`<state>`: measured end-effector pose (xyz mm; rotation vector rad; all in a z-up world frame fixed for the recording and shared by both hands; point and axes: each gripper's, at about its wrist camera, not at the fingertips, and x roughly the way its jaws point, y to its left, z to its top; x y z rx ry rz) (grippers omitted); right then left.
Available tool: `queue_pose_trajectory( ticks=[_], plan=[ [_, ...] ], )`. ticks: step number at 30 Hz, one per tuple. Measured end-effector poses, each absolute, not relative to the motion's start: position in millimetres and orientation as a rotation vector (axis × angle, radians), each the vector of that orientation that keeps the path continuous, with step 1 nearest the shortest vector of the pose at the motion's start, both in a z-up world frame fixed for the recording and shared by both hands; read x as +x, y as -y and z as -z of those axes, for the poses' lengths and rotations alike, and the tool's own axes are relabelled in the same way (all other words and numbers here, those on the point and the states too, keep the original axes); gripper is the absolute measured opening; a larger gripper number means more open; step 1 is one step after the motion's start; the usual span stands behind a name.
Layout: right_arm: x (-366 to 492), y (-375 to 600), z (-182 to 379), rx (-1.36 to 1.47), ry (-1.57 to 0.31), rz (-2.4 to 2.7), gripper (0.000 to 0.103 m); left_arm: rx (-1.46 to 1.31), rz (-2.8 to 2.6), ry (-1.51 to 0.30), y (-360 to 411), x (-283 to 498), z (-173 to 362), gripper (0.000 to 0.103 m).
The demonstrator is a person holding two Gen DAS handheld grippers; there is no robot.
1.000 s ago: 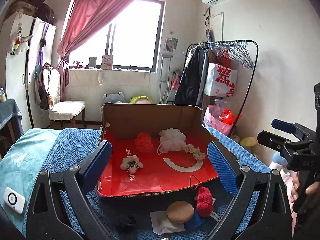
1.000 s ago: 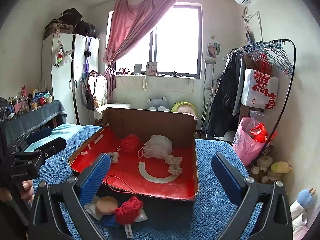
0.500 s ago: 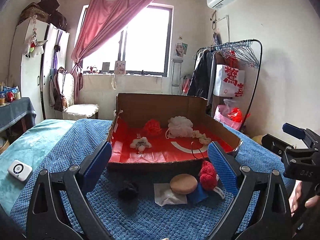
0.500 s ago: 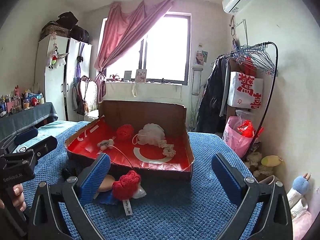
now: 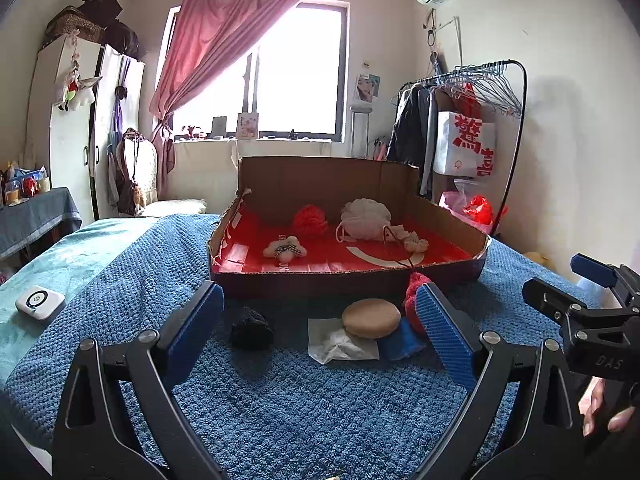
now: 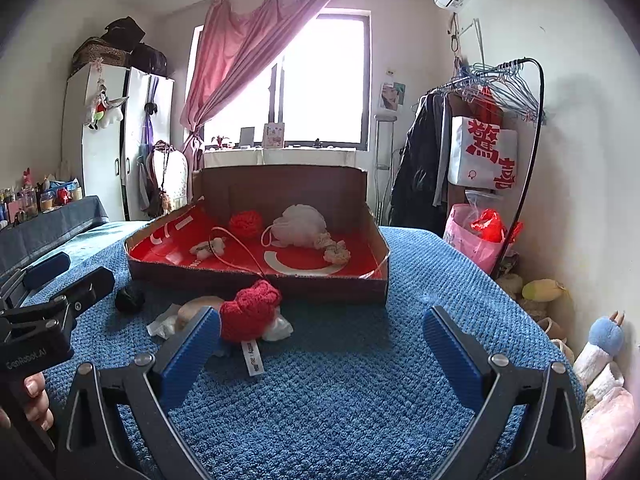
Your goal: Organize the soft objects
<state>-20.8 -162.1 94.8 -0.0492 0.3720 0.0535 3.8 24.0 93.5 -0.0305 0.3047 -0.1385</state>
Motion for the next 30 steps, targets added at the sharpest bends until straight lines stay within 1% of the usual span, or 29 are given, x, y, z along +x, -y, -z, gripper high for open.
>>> queue_pose_trajectory(
  ticks=[6, 15, 24, 30],
  plan=[
    [-18.1, 160.0, -75.0, -0.04, -0.422, -0.059, 0.103, -0.035, 0.146, -0.355, -22.8, 5.6, -79.4, 0.098],
    [-11.7, 159.7, -60.7, -0.01, -0.488, -0.077, 0.103, -0.036, 0.139, -0.44, -23.5, 11.2, -60.5, 0.098],
    [-3.0, 160.4, -56.3, 0.006, -0.521, -0.08, 0.103, -0.038, 0.128, -0.478, -28.7, 18.4, -58.6, 0.098],
    [12.1, 160.7, -64.4, 0.034, -0.536, -0.093, 0.103, -0.033, 0.134, -0.511, -35.5, 32.0, -66.3, 0.098]
  ],
)
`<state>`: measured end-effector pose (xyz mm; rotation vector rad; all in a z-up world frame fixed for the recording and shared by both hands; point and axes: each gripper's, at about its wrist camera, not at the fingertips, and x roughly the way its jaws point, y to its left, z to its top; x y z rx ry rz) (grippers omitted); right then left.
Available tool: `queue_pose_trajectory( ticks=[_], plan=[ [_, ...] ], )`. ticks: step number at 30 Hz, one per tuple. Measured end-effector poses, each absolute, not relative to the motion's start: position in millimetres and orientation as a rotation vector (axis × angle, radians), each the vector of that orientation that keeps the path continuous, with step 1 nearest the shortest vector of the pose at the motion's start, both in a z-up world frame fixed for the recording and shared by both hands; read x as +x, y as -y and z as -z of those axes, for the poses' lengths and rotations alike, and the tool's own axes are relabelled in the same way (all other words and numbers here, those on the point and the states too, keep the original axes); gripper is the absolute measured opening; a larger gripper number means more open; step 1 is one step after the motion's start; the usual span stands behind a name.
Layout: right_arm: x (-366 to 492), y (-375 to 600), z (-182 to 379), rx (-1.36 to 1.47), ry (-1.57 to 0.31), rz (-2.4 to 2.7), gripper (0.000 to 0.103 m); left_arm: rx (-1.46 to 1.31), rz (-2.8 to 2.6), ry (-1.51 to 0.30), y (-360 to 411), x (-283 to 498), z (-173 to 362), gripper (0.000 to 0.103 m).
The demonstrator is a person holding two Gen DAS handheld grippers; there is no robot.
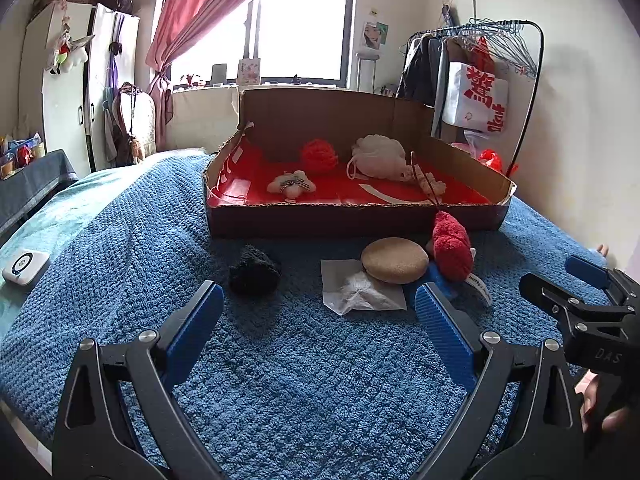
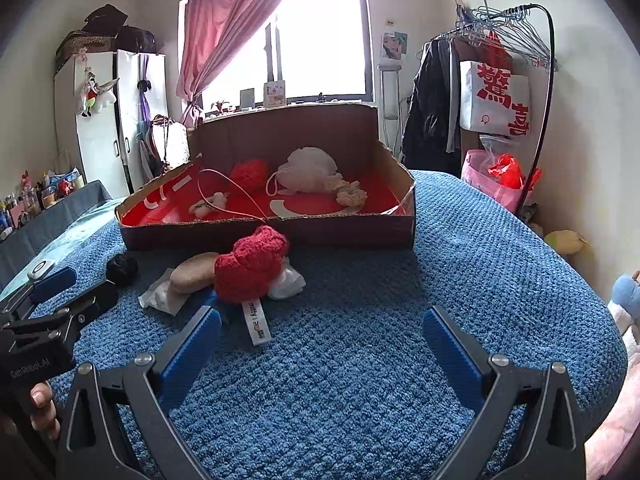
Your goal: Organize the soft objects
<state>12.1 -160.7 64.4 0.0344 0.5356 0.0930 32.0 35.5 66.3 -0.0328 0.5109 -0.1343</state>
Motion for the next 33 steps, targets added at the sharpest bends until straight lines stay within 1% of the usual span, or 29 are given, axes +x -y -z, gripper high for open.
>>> queue_pose_trajectory(
  ticks=[10, 13, 14, 16, 18, 19, 20, 22, 23, 24, 25, 27, 28, 30, 31, 33],
  plan=[
    [55.8, 145.4, -72.9, 0.061, -0.602, -0.166, 0.103, 0.003, 0.147, -0.59, -50.5, 70.6, -74.6, 0.097],
    [68.6, 138.7, -74.0, 0.052, -0.623, -0.182, 0.102, 0.008, 0.154, -0.625, -55.6, 81.5, -72.6, 0.091],
    [72.8, 136.8, -73.7, 0.048, -0.634, -0.186, 0.098, 0.014, 0.158, -0.639, -56.8, 85.2, -71.8, 0.091],
    [81.9, 134.2, -72.9, 0.062, -0.661, -0.212, 0.092, 0.01, 0.178, -0.672, -59.0, 92.3, -69.9, 0.082],
    [91.1, 131.8, -70.5, 0.073, -0.691, -0.229, 0.087, 0.003, 0.2, -0.703, -60.6, 98.4, -67.6, 0.077],
    [94.6, 131.0, -69.2, 0.079, -0.702, -0.238, 0.085, 0.006, 0.204, -0.718, -60.7, 101.7, -66.0, 0.07],
    [97.5, 130.2, -68.1, 0.084, -0.711, -0.246, 0.08, 0.012, 0.204, -0.726, -60.4, 103.5, -64.7, 0.067],
    [103.1, 126.0, -65.1, 0.079, -0.733, -0.258, 0.074, 0.021, 0.206, -0.745, -61.0, 107.3, -61.5, 0.053],
    [105.7, 123.8, -62.9, 0.075, -0.746, -0.27, 0.066, 0.019, 0.211, -0.759, -60.8, 109.7, -59.3, 0.051],
    [107.9, 122.0, -60.6, 0.074, -0.76, -0.287, 0.052, 0.015, 0.214, -0.774, -61.0, 112.0, -57.2, 0.047],
    [109.3, 120.2, -58.7, 0.071, -0.771, -0.297, 0.052, 0.012, 0.211, -0.779, -61.4, 113.2, -56.1, 0.04],
    [107.2, 119.2, -59.5, 0.066, -0.76, -0.305, 0.051, 0.01, 0.208, -0.767, -62.4, 112.8, -56.9, 0.033],
    [105.5, 119.4, -60.5, 0.065, -0.749, -0.311, 0.051, 0.009, 0.211, -0.764, -62.7, 113.0, -57.7, 0.026],
    [101.2, 120.0, -64.8, 0.053, -0.729, -0.304, 0.051, -0.003, 0.219, -0.751, -64.0, 111.9, -61.3, 0.024],
    [99.4, 120.6, -67.2, 0.05, -0.72, -0.304, 0.051, -0.007, 0.223, -0.747, -64.9, 111.6, -63.3, 0.02],
    [94.8, 123.9, -75.0, 0.054, -0.697, -0.305, 0.051, -0.011, 0.24, -0.731, -63.9, 109.0, -69.0, 0.02]
  ],
)
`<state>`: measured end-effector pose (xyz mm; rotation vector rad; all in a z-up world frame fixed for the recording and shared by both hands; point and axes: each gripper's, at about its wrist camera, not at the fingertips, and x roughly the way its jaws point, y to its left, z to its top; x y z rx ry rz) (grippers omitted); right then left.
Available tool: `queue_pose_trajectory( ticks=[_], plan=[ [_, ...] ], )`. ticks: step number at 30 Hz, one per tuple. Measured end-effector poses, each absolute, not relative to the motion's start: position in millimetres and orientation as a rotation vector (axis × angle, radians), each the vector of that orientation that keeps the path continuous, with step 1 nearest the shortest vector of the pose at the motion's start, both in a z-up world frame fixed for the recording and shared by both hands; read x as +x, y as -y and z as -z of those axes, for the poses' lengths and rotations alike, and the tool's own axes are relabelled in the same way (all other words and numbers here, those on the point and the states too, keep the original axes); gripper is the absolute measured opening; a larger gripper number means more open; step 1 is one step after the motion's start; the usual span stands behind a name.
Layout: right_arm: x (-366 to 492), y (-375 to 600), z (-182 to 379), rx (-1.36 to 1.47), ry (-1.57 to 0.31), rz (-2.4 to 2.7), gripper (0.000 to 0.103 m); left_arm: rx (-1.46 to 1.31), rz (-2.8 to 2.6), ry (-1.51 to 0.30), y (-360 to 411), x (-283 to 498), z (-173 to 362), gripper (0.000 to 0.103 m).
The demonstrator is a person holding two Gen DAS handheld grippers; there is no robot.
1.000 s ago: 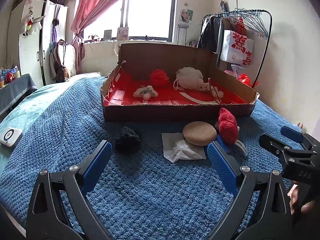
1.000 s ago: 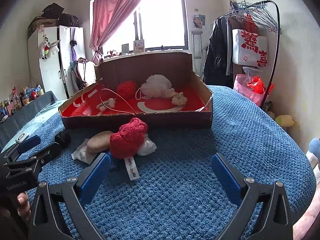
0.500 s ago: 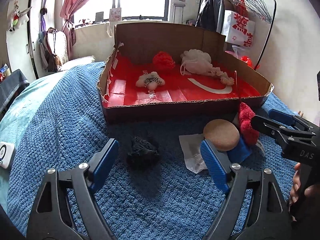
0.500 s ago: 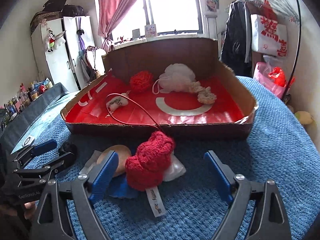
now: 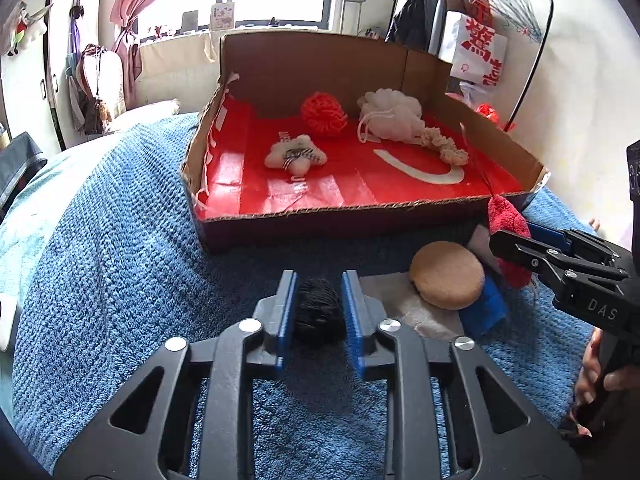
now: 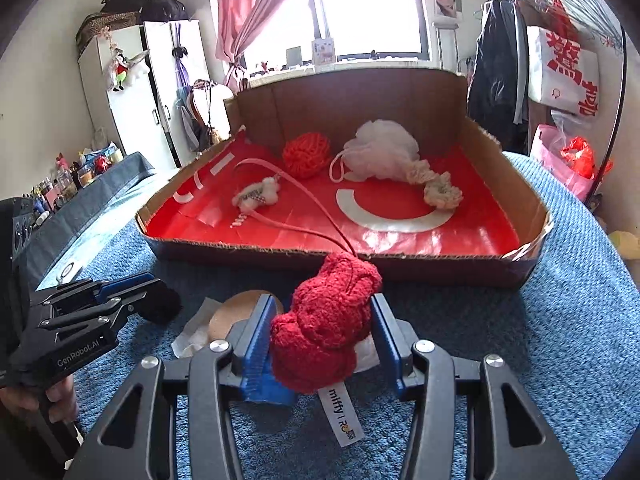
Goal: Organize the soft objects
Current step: 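Grasp the black scrunchie with the left tool while the right tool grasps the red knitted bunny, then carry the black scrunchie and red bunny into the box with both tools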
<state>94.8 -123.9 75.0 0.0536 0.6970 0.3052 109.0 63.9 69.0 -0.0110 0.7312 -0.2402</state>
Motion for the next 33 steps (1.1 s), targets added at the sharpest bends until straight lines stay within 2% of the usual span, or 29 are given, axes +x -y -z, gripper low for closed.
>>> queue_pose_trajectory(
  ticks=[8, 20, 33],
  plan=[
    [87.2, 136.7, -98.0, 0.07, -0.648, -0.309, 0.051, -0.003, 0.287, -0.663, -53.0, 96.4, -89.9, 0.02],
    [87.4, 143.8, -96.5, 0.091, -0.655, -0.317, 0.051, 0.002, 0.302, -0.651, -47.5, 92.3, -93.5, 0.02],
    [87.5, 154.4, -66.5, 0.089, -0.756, -0.291, 0.052, 0.008, 0.238, -0.714, -72.1, 92.2, -70.5, 0.021]
  ],
)
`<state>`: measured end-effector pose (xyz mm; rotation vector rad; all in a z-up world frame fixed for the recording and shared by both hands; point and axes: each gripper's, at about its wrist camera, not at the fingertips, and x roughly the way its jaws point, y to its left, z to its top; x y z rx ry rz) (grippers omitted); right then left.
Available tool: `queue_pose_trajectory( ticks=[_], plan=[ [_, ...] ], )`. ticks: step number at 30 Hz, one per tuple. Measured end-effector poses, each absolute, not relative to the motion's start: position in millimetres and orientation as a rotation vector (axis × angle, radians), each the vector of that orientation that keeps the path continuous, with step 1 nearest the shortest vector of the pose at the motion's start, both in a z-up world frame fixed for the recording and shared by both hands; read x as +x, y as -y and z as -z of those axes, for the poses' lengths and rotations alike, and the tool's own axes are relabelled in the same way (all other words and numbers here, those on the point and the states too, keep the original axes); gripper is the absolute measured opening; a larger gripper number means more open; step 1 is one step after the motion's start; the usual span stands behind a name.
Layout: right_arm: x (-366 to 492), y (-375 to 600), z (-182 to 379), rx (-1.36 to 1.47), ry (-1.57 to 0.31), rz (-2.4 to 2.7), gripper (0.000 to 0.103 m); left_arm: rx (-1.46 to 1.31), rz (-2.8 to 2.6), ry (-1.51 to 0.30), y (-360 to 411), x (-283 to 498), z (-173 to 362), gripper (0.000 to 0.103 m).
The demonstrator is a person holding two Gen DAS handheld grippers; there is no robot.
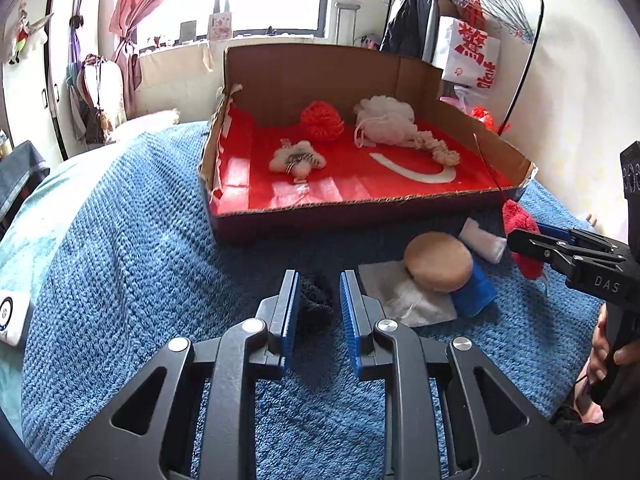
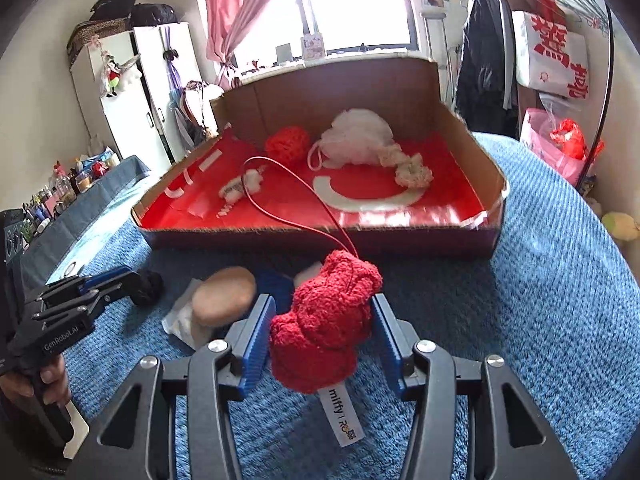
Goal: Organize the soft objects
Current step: 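Carry the black scrunchie and red bunny into the box with both tools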
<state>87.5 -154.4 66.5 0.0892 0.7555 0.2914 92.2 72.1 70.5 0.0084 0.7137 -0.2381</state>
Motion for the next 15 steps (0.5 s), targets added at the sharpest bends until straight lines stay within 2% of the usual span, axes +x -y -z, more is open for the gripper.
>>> queue_pose_trajectory(
  ticks=[2, 3, 4, 5, 7, 9, 11, 15],
  plan=[
    [88.2, 156.5, -59.4, 0.088, -0.78, -0.282, 0.053, 0.015, 0.233, -0.713, -72.8, 92.8, -68.7, 0.028],
    [88.3, 157.4, -56.8, 0.087, -0.79, -0.276, 0.054, 0.021, 0.237, -0.712, -72.3, 93.2, -68.0, 0.043],
    [88.0, 158.6, -54.7, 0.088, -0.796, -0.271, 0.054, 0.024, 0.241, -0.713, -71.6, 94.0, -67.4, 0.069],
    [87.6, 159.3, -53.3, 0.092, -0.798, -0.272, 0.056, 0.023, 0.242, -0.712, -71.4, 94.4, -67.2, 0.075],
    [87.5, 160.3, -50.9, 0.098, -0.806, -0.273, 0.062, 0.016, 0.243, -0.685, -71.5, 92.6, -68.4, 0.075],
    [87.1, 161.6, -49.3, 0.104, -0.806, -0.272, 0.074, 0.03, 0.244, -0.692, -69.1, 94.4, -67.5, 0.075],
    [87.0, 162.2, -48.6, 0.103, -0.804, -0.266, 0.078, 0.038, 0.239, -0.706, -68.0, 97.2, -64.9, 0.075],
    [87.3, 163.1, -46.9, 0.099, -0.798, -0.25, 0.078, 0.05, 0.214, -0.752, -69.0, 103.8, -55.8, 0.074]
  ],
)
